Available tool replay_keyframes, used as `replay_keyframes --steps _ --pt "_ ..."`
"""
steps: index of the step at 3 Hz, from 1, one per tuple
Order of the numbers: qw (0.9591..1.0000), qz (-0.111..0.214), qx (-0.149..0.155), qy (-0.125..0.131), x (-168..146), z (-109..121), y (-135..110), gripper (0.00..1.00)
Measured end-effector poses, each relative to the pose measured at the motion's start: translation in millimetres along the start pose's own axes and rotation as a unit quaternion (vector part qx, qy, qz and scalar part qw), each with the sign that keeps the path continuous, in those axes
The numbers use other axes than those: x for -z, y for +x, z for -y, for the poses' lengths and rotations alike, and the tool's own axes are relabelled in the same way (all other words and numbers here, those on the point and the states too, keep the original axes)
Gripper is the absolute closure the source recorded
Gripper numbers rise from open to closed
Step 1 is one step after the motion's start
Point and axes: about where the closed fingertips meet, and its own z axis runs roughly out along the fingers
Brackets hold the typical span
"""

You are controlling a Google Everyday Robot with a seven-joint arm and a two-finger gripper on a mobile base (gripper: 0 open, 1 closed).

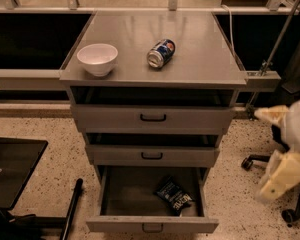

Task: Pick blue chip bag from bottom drawer and place on counter

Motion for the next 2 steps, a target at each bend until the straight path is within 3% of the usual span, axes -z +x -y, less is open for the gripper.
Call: replay_keyframes --steps 1,2 --pt "0.9946 0.085 -0.048 -0.035 -68.8 -42.7 45.7 0.00" --pt "0.9771 0.165 -0.100 -0.090 -142.9 -92.9 66.6 0.00"
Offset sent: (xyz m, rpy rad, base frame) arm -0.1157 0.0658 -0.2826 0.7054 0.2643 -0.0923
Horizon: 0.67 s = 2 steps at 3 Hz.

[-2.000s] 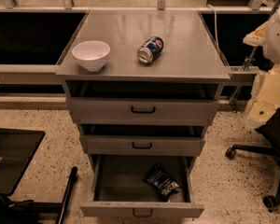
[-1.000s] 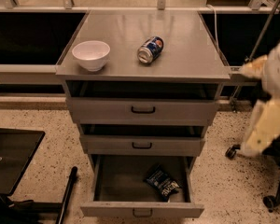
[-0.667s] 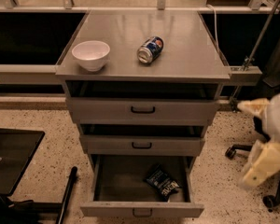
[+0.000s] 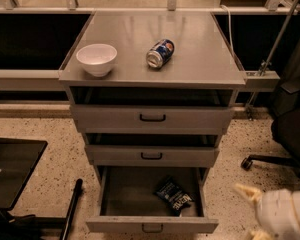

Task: Pick blue chip bag from bottom drawer and place on counter

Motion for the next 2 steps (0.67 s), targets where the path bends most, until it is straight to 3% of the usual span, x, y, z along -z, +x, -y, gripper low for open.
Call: replay_keyframes --steps 1,2 --pt "0.9983 0.025 -0.022 -0.048 -87.5 -22.0 32.8 0.00" --pt "0.9983 0.025 -0.022 -0.049 -86.9 -22.4 32.1 0.00"
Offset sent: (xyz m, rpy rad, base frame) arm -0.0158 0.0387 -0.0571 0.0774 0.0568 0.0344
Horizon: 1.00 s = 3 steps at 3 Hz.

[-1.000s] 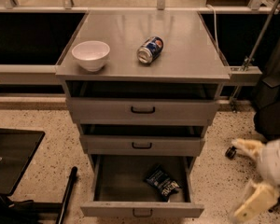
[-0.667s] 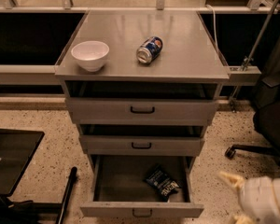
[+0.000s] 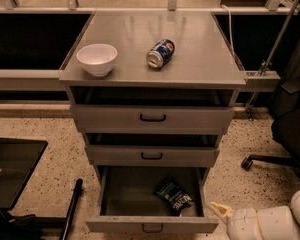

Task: Pick blue chip bag from bottom drawer and place on counter

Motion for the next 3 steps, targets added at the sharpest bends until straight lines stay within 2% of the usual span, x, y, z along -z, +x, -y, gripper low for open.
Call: replay_keyframes --steps 1,2,3 --pt "0.9998 0.008 -0.008 0.018 -12.3 19.3 6.6 0.00" --pt "0.9983 0.014 -0.006 0.057 -38.4 53.5 -5.8 0.00" --pt "0.9941 -0.008 0.005 0.108 -54.6 73.3 -25.9 0.00"
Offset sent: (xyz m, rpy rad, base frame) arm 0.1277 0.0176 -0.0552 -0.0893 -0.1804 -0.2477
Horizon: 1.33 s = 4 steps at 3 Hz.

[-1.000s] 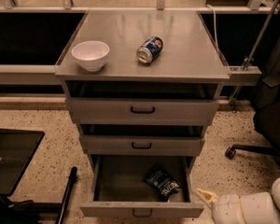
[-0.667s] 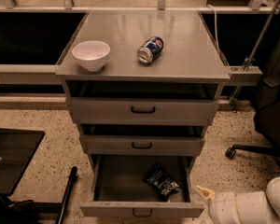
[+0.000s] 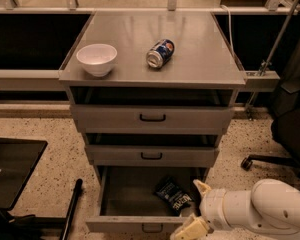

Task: Pick blue chip bag from bottom drawer and place on counter

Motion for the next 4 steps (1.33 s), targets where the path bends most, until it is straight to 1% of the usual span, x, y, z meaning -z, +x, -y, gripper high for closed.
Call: replay_keyframes --steps 1,2,3,4 --pt "0.9990 -0.001 0.000 0.045 0.0 22.1 -4.1 0.00" --pt "0.9990 -0.001 0.000 0.045 -0.1 22.2 -3.8 0.00" --pt "0.9982 -0.027 -0.019 0.050 -8.9 29.2 24.3 0.00" --pt "0.9904 -0.108 -0.040 0.077 -17.2 35.7 90.0 0.00"
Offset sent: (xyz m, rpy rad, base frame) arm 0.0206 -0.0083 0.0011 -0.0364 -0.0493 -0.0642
